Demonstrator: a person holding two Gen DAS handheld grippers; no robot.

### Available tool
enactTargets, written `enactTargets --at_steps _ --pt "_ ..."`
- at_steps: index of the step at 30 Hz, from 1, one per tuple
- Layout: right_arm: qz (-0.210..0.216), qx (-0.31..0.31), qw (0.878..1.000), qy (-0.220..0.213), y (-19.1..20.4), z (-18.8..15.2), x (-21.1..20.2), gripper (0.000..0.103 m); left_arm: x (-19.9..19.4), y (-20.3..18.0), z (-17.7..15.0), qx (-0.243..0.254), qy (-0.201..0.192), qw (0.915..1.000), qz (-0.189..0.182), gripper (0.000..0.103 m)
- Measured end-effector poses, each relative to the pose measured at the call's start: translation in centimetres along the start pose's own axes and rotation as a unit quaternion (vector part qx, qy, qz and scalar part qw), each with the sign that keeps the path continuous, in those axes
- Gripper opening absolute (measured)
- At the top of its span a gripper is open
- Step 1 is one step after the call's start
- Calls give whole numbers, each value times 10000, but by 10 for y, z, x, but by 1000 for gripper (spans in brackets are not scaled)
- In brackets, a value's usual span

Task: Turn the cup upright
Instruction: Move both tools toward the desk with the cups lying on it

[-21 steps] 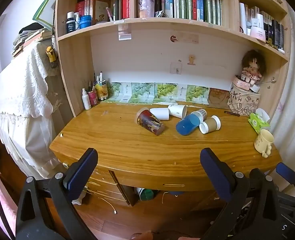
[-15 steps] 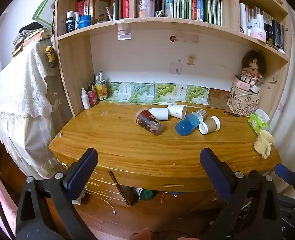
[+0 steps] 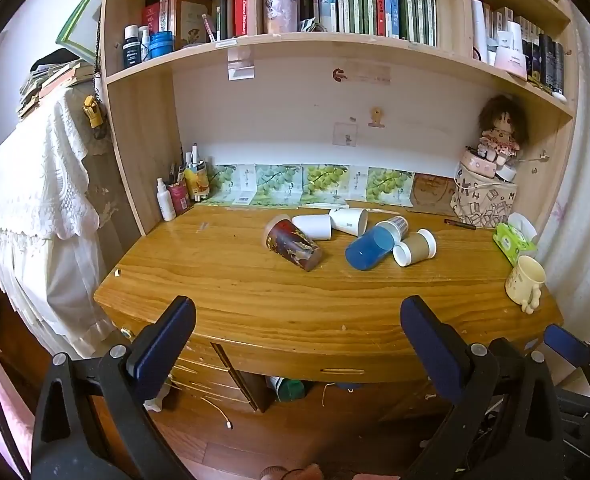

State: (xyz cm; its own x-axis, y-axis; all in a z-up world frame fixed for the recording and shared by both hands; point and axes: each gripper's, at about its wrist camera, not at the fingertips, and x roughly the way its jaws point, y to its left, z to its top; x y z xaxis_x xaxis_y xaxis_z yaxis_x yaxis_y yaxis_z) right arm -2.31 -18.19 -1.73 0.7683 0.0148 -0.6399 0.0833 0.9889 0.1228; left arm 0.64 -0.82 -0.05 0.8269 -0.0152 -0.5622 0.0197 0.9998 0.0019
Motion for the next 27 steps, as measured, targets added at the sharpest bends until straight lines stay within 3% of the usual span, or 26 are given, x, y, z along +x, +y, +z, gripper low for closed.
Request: enactTargets --at_steps 27 --pt "150 92 9994 295 -4 -1 9 82 15 8 -4 -200 426 9989 58 102"
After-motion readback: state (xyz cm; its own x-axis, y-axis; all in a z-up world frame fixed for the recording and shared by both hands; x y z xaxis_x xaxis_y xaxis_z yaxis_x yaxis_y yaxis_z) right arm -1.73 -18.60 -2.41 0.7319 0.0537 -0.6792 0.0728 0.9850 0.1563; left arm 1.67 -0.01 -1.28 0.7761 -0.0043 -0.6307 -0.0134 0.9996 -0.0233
